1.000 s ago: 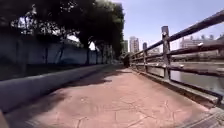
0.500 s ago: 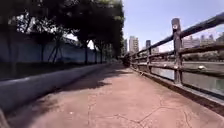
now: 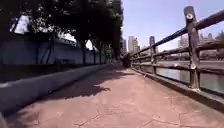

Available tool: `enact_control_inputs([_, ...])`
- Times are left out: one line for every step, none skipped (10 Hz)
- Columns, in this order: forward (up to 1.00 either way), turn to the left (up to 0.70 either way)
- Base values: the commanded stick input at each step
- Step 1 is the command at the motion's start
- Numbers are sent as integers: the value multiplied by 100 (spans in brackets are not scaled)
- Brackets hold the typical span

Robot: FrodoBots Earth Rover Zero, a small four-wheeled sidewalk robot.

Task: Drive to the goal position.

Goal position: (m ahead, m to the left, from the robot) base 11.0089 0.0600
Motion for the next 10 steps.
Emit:
enact_control_inputs([100,1])
enact_control_inputs([100,1])
enact_control_inputs([100,1])
enact_control_inputs([100,1])
enact_control_inputs([100,1])
enact_control_inputs([100,1])
enact_control_inputs([100,1])
enact_control_inputs([100,1])
enact_control_inputs([100,1])
enact_control_inputs([100,1])
